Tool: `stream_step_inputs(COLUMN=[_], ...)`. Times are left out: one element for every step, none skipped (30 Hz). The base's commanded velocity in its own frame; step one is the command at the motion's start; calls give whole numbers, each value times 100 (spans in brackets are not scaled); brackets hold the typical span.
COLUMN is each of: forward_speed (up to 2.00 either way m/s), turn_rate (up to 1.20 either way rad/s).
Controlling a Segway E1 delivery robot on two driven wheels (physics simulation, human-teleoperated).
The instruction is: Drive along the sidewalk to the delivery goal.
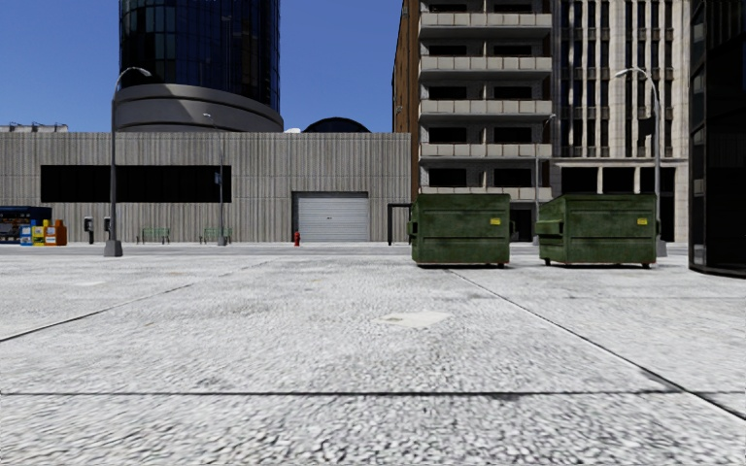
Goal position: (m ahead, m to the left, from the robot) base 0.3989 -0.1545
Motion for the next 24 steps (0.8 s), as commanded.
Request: stream_step_inputs(forward_speed=[97, 97, 94, 0, 0, 0, 0, 0, 0, 0, 0, 0, 0, 0, 0, 0, 0, 0, 0, 0, 0, 0, 0, 0], turn_rate=[0, 0, 0, 0, 0, 0, 0, 0, 0, 0, 0, 0, 0, 0, 0, 0, 0, 0, 0, 0, 0, 0, 0, 0])
